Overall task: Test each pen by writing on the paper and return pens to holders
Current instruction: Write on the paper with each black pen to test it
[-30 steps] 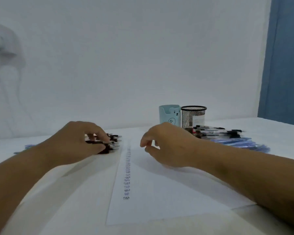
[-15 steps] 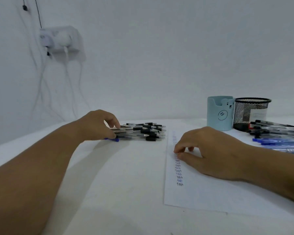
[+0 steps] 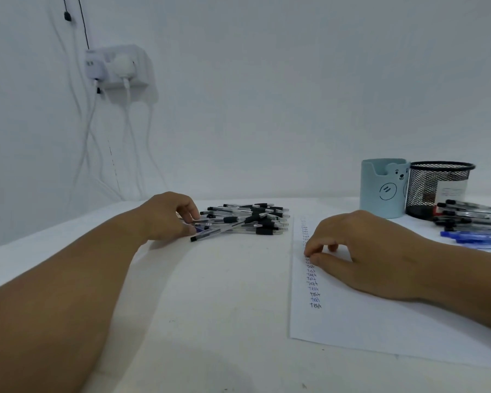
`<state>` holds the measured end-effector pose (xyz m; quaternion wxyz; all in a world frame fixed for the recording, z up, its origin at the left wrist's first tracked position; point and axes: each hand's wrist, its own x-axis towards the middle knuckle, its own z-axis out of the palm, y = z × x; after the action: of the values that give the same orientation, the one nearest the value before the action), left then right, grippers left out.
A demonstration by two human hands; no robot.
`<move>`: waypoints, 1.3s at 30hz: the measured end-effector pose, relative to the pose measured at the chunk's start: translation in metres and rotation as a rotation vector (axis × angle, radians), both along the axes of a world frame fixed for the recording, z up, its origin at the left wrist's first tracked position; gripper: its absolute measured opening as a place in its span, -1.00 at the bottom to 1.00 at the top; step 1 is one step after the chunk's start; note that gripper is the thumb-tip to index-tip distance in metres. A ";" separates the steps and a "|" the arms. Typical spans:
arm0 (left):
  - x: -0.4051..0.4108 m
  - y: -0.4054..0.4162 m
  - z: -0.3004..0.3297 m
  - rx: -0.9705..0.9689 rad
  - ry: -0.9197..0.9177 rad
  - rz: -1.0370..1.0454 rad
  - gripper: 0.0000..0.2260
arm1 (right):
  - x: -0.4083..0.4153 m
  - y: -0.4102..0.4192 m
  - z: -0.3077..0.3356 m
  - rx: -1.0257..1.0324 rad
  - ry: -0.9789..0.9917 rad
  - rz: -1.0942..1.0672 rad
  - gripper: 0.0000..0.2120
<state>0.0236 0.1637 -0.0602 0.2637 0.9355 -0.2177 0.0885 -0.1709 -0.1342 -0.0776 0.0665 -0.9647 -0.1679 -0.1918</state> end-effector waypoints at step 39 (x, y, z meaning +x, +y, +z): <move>-0.100 -0.125 0.027 -1.617 0.848 -0.670 -0.91 | -0.002 0.005 0.006 0.216 -0.296 -0.012 -0.50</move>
<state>-0.0764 0.0387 -0.0337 0.8947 0.3159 -0.2331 -0.2128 -0.1727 -0.1297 -0.0713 0.1431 -0.9141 -0.1483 -0.3491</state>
